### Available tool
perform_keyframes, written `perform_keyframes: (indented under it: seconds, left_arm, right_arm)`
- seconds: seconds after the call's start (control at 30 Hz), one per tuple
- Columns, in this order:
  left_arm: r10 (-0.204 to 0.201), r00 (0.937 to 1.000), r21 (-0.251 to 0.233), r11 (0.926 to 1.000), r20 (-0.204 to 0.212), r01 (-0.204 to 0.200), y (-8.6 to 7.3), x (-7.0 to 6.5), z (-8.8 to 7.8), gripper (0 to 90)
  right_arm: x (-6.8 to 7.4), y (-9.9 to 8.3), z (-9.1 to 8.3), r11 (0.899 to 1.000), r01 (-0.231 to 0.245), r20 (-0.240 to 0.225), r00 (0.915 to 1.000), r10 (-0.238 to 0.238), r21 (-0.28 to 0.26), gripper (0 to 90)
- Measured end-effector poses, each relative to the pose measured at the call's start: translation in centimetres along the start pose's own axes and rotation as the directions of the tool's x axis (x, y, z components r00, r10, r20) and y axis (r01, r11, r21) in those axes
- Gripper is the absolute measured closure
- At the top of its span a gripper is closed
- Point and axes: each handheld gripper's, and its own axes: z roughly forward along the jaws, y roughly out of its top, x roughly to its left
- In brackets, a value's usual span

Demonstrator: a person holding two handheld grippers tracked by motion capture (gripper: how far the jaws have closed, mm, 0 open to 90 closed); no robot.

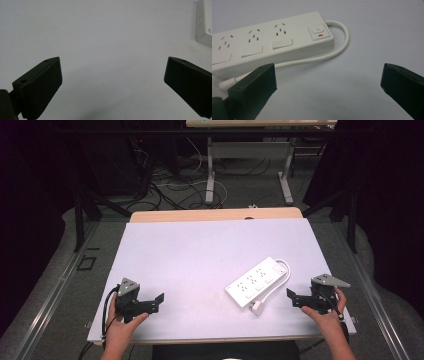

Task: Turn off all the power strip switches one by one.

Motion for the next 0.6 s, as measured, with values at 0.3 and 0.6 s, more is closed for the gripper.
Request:
perform_keyframes:
  seconds: [0.3,0.6]
  left_arm:
    - [0.005,0.9998,-0.012,0.9999,-0.02,-0.005,0.1,-0.1,-0.1,1.6]
    - [0.011,0.9997,-0.017,0.9998,-0.024,-0.011,0.0,-0.3,-0.3,1.7]
  right_arm:
    - [0.5,0.3,-0.2,1.0,0.02,-0.014,0.9997,-0.02,0.009,15.4]
    - [0.9,1.4,-0.5,0.999,0.053,-0.027,0.9982,-0.053,-0.002,28.7]
